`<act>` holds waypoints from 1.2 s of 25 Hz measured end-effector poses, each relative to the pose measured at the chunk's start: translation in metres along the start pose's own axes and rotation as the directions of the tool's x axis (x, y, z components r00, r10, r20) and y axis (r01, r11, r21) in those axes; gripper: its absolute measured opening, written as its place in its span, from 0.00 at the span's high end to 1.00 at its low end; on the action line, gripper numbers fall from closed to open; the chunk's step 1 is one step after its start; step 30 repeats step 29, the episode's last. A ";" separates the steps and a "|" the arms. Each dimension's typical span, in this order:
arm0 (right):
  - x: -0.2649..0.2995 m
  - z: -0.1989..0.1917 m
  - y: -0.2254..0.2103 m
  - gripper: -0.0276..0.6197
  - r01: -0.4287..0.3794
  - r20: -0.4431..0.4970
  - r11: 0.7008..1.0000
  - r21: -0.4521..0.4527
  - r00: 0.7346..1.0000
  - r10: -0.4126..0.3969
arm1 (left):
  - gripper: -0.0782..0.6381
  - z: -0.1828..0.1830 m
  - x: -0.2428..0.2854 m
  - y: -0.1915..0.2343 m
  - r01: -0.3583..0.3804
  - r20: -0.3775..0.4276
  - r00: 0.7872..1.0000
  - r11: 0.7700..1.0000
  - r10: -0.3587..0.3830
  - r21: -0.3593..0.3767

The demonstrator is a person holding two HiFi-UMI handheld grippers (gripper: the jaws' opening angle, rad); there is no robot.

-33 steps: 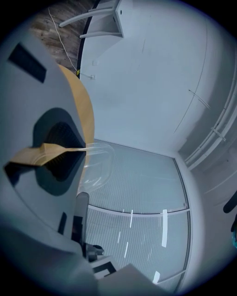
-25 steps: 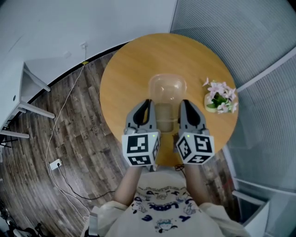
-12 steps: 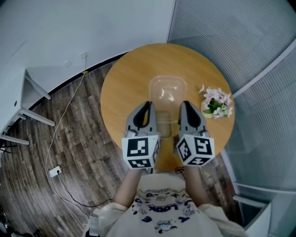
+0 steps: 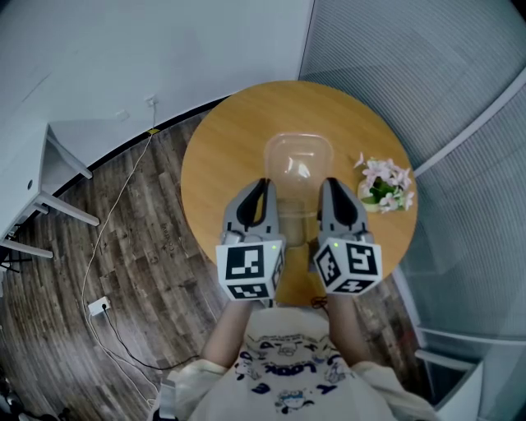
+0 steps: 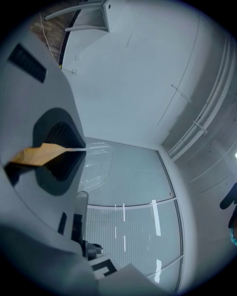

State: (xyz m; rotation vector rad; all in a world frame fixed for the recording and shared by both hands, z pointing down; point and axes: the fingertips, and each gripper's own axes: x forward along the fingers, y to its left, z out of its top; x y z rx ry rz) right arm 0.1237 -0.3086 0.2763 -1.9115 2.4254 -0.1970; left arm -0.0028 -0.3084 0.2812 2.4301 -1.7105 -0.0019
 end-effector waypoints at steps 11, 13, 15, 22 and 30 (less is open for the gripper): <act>0.002 0.001 0.000 0.93 -0.007 0.011 1.000 -0.002 1.000 0.007 | 0.86 0.002 0.002 0.000 -0.003 0.011 1.000 1.000 0.003 0.004; 0.002 0.003 0.001 0.93 -0.007 0.010 1.000 -0.003 1.000 0.007 | 0.86 0.004 0.001 0.002 -0.003 0.012 1.000 1.000 0.003 0.004; 0.003 0.004 0.003 0.93 -0.007 0.010 1.000 -0.004 1.000 0.007 | 0.86 0.006 0.001 0.003 -0.003 0.013 1.000 1.000 0.003 0.003; 0.005 0.008 0.005 0.93 -0.015 0.013 1.000 -0.011 1.000 0.015 | 0.86 0.008 0.002 0.005 -0.003 0.011 1.000 1.000 0.003 -0.002; 0.007 0.006 0.004 0.93 -0.015 0.012 1.000 -0.008 1.000 0.015 | 0.86 0.005 0.004 0.006 -0.004 0.010 1.000 1.000 0.004 0.003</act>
